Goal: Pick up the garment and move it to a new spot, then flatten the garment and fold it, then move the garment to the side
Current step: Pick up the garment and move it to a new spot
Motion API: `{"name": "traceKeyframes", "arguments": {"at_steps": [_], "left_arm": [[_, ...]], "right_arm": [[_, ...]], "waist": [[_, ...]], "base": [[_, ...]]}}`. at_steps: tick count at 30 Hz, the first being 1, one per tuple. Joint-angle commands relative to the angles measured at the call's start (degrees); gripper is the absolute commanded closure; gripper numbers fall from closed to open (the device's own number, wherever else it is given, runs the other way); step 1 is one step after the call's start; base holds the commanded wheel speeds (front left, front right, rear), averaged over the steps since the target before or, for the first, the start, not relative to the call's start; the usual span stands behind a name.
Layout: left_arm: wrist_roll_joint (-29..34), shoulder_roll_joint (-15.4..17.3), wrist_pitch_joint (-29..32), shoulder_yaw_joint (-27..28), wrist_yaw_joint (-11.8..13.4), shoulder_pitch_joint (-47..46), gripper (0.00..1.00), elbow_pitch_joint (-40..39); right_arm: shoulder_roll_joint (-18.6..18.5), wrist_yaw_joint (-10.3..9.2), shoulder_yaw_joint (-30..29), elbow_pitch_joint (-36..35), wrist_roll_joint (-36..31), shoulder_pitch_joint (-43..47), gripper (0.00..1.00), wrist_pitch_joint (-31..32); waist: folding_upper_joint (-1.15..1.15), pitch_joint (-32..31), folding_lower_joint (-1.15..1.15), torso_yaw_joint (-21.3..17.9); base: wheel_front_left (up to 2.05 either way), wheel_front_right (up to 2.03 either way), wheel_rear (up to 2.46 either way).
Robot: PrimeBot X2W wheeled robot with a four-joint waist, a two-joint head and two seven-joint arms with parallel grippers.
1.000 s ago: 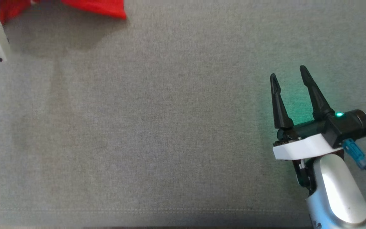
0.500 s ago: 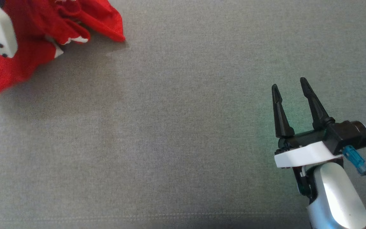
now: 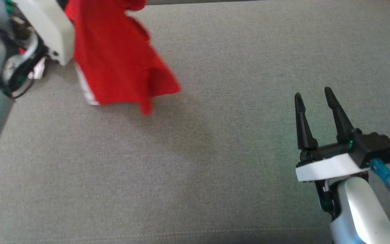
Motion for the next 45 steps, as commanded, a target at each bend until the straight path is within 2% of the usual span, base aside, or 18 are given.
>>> {"name": "traceKeyframes", "arguments": {"at_steps": [1,6,12,19,20,27,33,36,37,42,45], "left_arm": [[-0.4,1.7,0.3,2.2,0.1,-3.7,1.00,-2.6],[-0.9,-1.1,0.2,0.6,0.5,-3.2,1.00,-6.8],[-3.7,-9.6,-2.3,-2.0,3.9,2.8,1.00,-7.7],[-6.1,-18.4,-8.2,-6.1,5.4,12.3,1.00,0.2],[-6.1,-18.4,-8.2,-6.1,5.4,12.3,1.00,0.2],[-5.4,-23.9,-14.6,-8.9,6.1,16.4,1.00,9.9],[-5.2,-27.0,-18.2,-11.8,4.9,18.8,1.00,16.7],[-4.5,-27.7,-19.1,-14.1,3.8,19.6,0.51,19.1],[-4.4,-27.9,-19.5,-14.6,3.6,19.7,0.01,19.7],[-5.2,-28.6,-22.8,-15.2,2.9,20.1,0.00,19.7],[-5.3,-28.8,-24.5,-14.8,3.4,20.2,0.00,17.8]], "right_arm": [[-0.1,0.43,1.0,-1.6,0.5,-0.1,0.00,-0.3],[-0.1,0.43,0.3,-1.5,1.0,0.1,0.00,-0.3],[-0.1,0.43,-0.4,-1.7,2.0,-0.1,0.00,-0.3],[-0.1,0.43,-0.4,-2.2,2.9,-1.1,0.00,-0.3],[-0.1,0.43,-0.4,-2.2,2.9,-1.1,0.00,-0.3],[-0.1,0.43,-0.4,-2.6,3.3,-1.7,0.00,-0.3],[-0.1,0.43,-0.1,-2.5,3.7,-1.8,0.00,-0.3],[-0.1,0.43,-0.3,-2.4,3.8,-1.8,0.00,-0.3],[-0.1,0.43,-0.4,-2.3,3.7,-1.8,0.00,-0.3],[-0.1,0.43,-1.0,-2.2,3.3,-1.5,0.00,-0.3],[-0.1,0.43,-1.1,-2.1,3.0,-1.1,0.00,-0.3]], "waist": [[0.00,-0.3,0.00,-0.3],[0.00,-1.0,0.00,-1.1],[0.00,-0.6,0.00,-3.1],[0.00,1.3,0.00,-6.5],[0.00,1.3,0.00,-6.5],[0.00,3.2,0.00,-9.6],[0.00,3.6,0.00,-10.7],[0.00,3.4,0.00,-10.6],[0.00,3.3,0.00,-10.5],[0.00,2.1,0.00,-9.1],[0.00,1.0,0.00,-7.9]], "base": [[0.00,0.00,0.00],[0.00,0.00,0.00],[0.00,0.00,0.00],[0.00,0.00,0.00],[0.00,0.00,0.00],[0.00,0.00,0.00],[0.00,0.00,0.00],[0.00,0.00,0.00],[0.00,0.00,0.00],[0.00,0.00,0.00],[0.00,0.00,0.00]]}}
